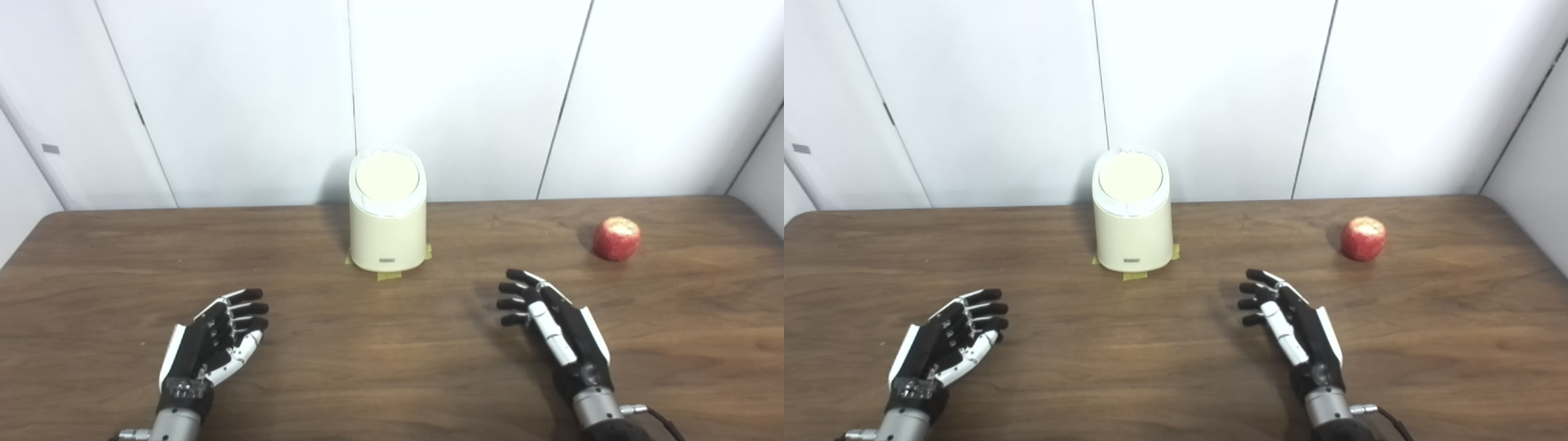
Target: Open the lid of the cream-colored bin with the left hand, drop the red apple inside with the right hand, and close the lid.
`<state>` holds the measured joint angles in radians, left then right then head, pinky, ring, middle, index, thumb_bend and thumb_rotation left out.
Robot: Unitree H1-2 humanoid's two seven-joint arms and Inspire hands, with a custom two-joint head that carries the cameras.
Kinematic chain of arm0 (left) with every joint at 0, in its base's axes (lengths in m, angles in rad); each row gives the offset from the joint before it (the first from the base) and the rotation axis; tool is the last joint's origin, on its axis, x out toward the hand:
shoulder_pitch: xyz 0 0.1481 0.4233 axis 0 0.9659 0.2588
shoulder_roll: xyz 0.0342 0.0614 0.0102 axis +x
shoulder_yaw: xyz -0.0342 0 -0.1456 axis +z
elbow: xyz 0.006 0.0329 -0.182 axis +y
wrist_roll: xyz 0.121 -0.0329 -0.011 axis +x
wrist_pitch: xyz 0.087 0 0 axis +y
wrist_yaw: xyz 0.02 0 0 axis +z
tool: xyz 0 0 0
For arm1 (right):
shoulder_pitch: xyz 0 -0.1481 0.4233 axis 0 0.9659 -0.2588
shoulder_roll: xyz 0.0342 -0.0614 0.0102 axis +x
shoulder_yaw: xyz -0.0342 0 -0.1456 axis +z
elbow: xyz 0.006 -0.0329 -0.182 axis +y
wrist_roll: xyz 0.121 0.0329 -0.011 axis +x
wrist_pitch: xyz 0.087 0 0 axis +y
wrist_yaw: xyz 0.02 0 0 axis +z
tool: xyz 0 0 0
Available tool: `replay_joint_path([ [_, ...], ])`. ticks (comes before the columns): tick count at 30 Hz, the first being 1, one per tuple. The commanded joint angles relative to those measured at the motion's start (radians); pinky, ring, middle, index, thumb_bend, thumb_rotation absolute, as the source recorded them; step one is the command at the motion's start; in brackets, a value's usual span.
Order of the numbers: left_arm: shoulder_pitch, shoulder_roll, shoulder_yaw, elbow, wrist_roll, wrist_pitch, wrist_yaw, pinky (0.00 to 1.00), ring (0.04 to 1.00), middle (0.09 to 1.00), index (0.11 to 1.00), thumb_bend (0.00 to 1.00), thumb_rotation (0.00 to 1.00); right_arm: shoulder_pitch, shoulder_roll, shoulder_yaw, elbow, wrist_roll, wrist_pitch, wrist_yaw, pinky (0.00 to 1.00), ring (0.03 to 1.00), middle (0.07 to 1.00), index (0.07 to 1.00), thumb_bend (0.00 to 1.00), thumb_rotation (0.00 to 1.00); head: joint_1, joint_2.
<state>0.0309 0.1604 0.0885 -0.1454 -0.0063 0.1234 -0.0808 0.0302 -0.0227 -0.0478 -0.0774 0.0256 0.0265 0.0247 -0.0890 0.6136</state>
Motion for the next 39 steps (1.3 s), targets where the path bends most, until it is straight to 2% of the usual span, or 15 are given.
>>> replay_joint_path([
  [1,-0.043,0.019,-0.004,-0.032,0.01,0.004,0.0,0.6,0.648,0.701,0.753,0.37,0.01,0.019,0.012,-0.008,0.014,0.032,-0.006,-0.001,0.6,0.697,0.748,0.759,0.43,0.74,0.001,-0.003],
  [7,-0.133,0.045,-0.022,-0.098,0.045,0.075,-0.007,0.65,0.718,0.764,0.798,0.46,0.12,0.012,-0.015,-0.005,-0.032,0.09,0.053,0.039,0.68,0.805,0.846,0.836,0.5,0.73,0.01,-0.016],
  [10,-0.182,0.052,-0.03,-0.121,0.07,0.126,-0.004,0.75,0.791,0.818,0.84,0.54,0.21,0.012,-0.033,0.004,-0.046,0.096,0.074,0.056,0.76,0.881,0.919,0.887,0.52,0.72,0.015,-0.02],
  [14,-0.271,0.055,-0.025,-0.134,0.045,0.185,-0.017,0.8,0.846,0.858,0.882,0.58,0.24,0.009,-0.056,0.014,-0.073,0.083,0.085,0.065,0.8,0.936,0.981,0.942,0.49,0.72,0.023,-0.024],
  [16,-0.312,0.056,-0.023,-0.14,0.032,0.225,-0.024,0.84,0.868,0.873,0.893,0.59,0.23,0.005,-0.061,0.011,-0.083,0.092,0.092,0.067,0.82,0.954,0.994,0.961,0.49,0.71,0.027,-0.026],
  [19,-0.393,0.09,-0.052,-0.137,0.077,0.257,-0.038,0.87,0.881,0.891,0.913,0.63,0.31,-0.004,-0.069,-0.002,-0.09,0.114,0.095,0.07,0.86,0.994,1.0,0.995,0.53,0.68,0.03,-0.028],
  [22,-0.463,0.124,-0.083,-0.127,0.11,0.273,-0.062,0.89,0.89,0.921,0.966,0.64,0.39,-0.012,-0.071,-0.007,-0.095,0.108,0.103,0.061,0.88,1.0,1.0,1.0,0.57,0.71,0.034,-0.033],
  [25,-0.554,0.136,-0.114,-0.1,0.133,0.31,-0.078,0.9,0.916,0.947,0.99,0.69,0.38,-0.015,-0.074,0.0,-0.101,0.092,0.109,0.058,0.9,1.0,1.0,1.0,0.59,0.72,0.036,-0.039],
  [28,-0.636,0.145,-0.155,-0.051,0.168,0.324,-0.093,0.91,0.938,0.971,0.999,0.76,0.4,-0.013,-0.073,0.004,-0.114,0.09,0.117,0.062,0.94,1.0,1.0,1.0,0.59,0.73,0.037,-0.04],
  [31,-0.691,0.137,-0.179,-0.002,0.173,0.327,-0.105,0.94,0.966,0.993,1.0,0.78,0.4,-0.01,-0.074,0.011,-0.134,0.083,0.134,0.065,0.96,1.0,1.0,1.0,0.59,0.73,0.036,-0.046],
  [34,-0.738,0.131,-0.204,0.054,0.185,0.301,-0.112,0.95,0.978,0.997,1.0,0.77,0.37,-0.006,-0.071,0.012,-0.154,0.087,0.149,0.066,0.97,1.0,1.0,1.0,0.59,0.74,0.037,-0.046],
  [36,-0.766,0.129,-0.22,0.088,0.2,0.284,-0.111,0.93,0.969,0.995,1.0,0.77,0.36,-0.005,-0.069,0.012,-0.164,0.088,0.157,0.066,0.98,1.0,1.0,1.0,0.59,0.73,0.039,-0.047],
  [39,-0.809,0.13,-0.25,0.124,0.234,0.292,-0.115,0.87,0.96,0.992,1.0,0.79,0.38,-0.007,-0.071,0.015,-0.171,0.081,0.162,0.067,0.97,1.0,1.0,1.0,0.6,0.74,0.041,-0.046],
])
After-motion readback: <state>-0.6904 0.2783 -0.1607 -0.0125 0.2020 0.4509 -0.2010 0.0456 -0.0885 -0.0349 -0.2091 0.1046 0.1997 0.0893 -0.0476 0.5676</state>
